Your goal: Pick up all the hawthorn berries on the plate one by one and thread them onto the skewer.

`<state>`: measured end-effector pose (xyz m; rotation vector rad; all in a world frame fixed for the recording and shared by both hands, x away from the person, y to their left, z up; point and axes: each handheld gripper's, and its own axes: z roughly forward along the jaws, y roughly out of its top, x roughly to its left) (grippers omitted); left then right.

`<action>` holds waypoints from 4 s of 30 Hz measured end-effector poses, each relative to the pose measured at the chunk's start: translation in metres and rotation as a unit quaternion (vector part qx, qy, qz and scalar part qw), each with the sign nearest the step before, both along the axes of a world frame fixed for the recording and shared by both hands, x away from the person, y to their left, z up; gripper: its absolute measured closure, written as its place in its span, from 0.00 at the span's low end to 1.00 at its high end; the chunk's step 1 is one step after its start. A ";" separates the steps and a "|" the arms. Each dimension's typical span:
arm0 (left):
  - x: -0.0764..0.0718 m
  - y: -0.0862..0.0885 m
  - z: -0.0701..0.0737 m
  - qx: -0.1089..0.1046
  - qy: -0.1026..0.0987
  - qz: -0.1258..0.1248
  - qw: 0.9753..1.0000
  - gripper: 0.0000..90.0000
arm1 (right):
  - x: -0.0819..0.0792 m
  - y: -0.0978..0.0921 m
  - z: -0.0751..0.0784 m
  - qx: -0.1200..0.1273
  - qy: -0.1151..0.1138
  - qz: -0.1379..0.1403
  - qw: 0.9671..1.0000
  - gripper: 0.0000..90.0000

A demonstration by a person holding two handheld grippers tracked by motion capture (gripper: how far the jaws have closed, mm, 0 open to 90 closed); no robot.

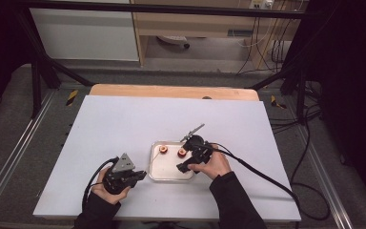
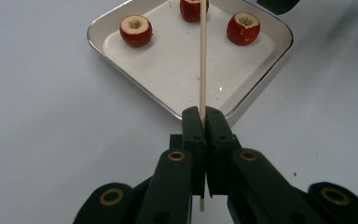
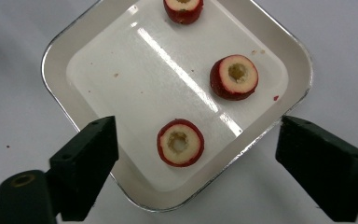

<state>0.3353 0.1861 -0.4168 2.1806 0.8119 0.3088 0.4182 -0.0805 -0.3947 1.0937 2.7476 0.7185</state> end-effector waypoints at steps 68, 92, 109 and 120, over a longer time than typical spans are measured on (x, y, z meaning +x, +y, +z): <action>-0.012 0.003 0.016 -0.072 -0.030 0.034 0.996 0.98 | -0.014 -0.027 0.046 0.345 -0.027 -0.120 0.930 0.67; -0.018 -0.020 0.017 -0.120 0.000 0.048 0.992 0.98 | -0.031 -0.012 0.030 0.535 -0.112 -0.169 0.820 0.67; -0.017 -0.025 0.020 -0.130 0.006 0.048 0.990 0.98 | -0.039 -0.004 0.020 0.555 -0.151 -0.155 0.803 0.67; -0.016 -0.025 0.019 -0.129 0.007 0.049 0.990 0.98 | -0.039 -0.002 0.017 0.556 -0.151 -0.150 0.803 0.67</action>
